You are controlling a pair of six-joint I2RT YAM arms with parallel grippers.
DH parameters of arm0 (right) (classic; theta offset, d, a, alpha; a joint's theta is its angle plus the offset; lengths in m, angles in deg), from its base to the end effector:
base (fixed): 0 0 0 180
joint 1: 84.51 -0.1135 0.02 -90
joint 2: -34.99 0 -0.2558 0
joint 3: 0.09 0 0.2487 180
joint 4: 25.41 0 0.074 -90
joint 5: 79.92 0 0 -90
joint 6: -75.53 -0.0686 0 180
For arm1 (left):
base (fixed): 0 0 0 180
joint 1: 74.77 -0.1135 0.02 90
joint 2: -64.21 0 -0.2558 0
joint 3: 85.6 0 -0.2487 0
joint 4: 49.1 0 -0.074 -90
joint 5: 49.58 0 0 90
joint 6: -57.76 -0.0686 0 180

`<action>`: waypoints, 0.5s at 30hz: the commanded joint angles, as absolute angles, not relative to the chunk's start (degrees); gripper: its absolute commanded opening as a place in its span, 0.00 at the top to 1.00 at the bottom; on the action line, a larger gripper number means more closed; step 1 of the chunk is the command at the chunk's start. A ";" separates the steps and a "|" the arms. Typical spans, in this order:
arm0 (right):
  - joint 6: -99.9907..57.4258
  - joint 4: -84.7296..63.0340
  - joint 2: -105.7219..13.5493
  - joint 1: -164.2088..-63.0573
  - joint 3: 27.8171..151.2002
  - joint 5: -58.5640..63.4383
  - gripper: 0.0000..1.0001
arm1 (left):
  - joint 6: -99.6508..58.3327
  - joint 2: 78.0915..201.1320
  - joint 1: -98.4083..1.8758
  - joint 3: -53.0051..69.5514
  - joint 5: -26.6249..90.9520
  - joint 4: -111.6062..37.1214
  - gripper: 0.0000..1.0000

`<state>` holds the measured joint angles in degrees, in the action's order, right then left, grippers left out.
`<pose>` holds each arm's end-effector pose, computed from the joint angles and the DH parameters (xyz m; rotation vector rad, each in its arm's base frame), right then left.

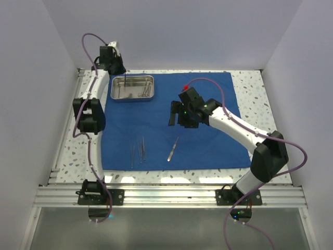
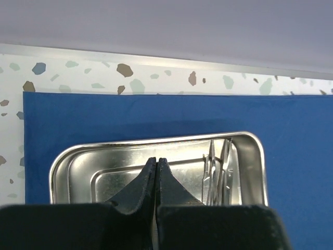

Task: Open and lay out the surgical kit
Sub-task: Pick up the medical item from the container, then place the medical item in the surgical kit.

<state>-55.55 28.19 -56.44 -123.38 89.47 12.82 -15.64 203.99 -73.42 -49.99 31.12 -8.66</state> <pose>0.2790 0.2207 0.2437 0.0697 2.6092 0.4733 0.5777 -0.0247 0.2157 -0.2019 2.1997 -0.3534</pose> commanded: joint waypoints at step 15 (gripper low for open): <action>-53.49 15.37 -82.69 -122.47 130.59 -1.17 0.20 | 0.28 179.61 -70.29 -29.34 15.90 -15.98 1.00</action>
<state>-52.25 17.22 -80.44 -122.85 127.28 2.37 -3.51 185.24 -72.20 -30.93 19.61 -12.59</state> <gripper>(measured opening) 0.806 0.009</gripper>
